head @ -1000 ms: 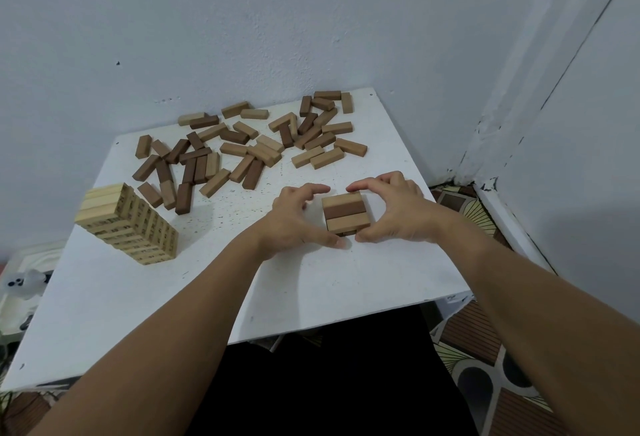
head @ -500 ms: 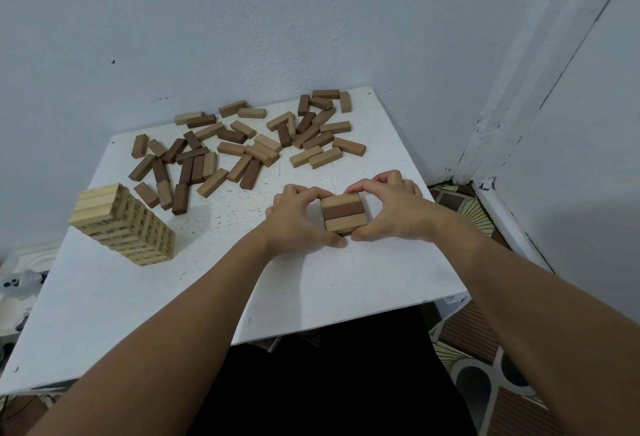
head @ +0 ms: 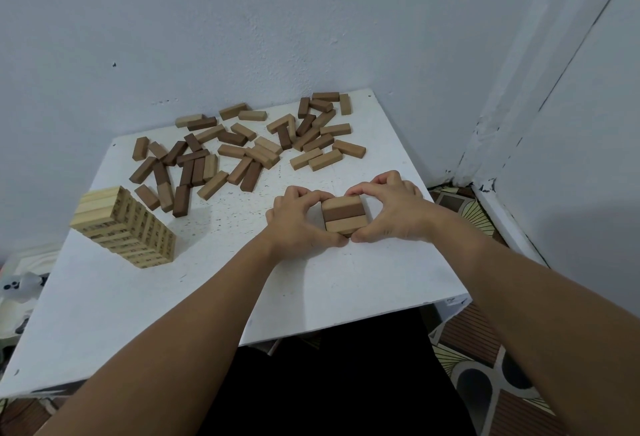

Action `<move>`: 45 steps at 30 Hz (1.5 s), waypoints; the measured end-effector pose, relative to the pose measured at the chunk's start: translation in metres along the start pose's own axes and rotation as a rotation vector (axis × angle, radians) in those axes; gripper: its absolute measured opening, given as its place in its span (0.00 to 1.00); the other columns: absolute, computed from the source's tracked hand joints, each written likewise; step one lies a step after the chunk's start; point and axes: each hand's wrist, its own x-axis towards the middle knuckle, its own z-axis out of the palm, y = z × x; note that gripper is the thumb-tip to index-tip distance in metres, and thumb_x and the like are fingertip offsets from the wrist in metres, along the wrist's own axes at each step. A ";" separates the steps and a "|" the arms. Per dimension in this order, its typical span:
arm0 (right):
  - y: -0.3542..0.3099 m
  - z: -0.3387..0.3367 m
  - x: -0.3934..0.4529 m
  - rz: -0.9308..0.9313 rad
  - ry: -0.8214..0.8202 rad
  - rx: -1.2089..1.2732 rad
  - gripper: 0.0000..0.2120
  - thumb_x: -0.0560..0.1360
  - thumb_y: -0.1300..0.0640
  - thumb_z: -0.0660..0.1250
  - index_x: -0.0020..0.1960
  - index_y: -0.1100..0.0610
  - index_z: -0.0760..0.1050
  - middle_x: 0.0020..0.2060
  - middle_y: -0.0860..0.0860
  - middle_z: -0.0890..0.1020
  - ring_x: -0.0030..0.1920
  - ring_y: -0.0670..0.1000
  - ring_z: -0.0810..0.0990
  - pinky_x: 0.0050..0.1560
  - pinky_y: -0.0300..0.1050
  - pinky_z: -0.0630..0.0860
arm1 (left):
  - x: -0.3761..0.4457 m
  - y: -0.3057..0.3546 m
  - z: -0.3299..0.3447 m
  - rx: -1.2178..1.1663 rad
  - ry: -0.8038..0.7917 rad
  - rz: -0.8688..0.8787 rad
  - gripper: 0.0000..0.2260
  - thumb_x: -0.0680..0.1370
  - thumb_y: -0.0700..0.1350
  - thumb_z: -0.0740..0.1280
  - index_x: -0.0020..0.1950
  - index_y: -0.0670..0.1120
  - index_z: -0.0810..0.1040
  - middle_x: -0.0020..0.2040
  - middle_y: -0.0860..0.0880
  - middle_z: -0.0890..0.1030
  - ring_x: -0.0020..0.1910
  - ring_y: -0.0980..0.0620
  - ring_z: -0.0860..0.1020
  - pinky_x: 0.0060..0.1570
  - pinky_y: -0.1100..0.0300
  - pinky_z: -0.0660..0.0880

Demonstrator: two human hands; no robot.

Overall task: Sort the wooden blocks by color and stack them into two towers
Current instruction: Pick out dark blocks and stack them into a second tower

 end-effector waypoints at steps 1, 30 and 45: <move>0.000 -0.001 0.000 -0.001 0.001 -0.012 0.34 0.65 0.42 0.80 0.65 0.28 0.68 0.62 0.44 0.60 0.64 0.51 0.57 0.63 0.47 0.57 | 0.000 0.000 0.000 -0.002 0.002 -0.004 0.29 0.63 0.61 0.82 0.62 0.69 0.76 0.60 0.59 0.66 0.62 0.54 0.61 0.71 0.48 0.63; 0.044 -0.042 -0.004 0.102 -0.034 0.034 0.33 0.67 0.46 0.79 0.64 0.28 0.66 0.63 0.45 0.60 0.65 0.51 0.57 0.59 0.49 0.63 | 0.029 0.051 0.032 0.039 -0.073 0.000 0.30 0.65 0.61 0.79 0.65 0.70 0.72 0.61 0.55 0.65 0.62 0.51 0.58 0.69 0.48 0.63; 0.040 -0.043 -0.006 0.121 -0.044 0.009 0.38 0.67 0.46 0.79 0.67 0.25 0.63 0.64 0.46 0.60 0.65 0.51 0.57 0.56 0.49 0.64 | 0.030 0.044 0.032 -0.003 -0.067 0.025 0.33 0.63 0.62 0.81 0.64 0.71 0.72 0.60 0.57 0.67 0.63 0.51 0.61 0.63 0.51 0.63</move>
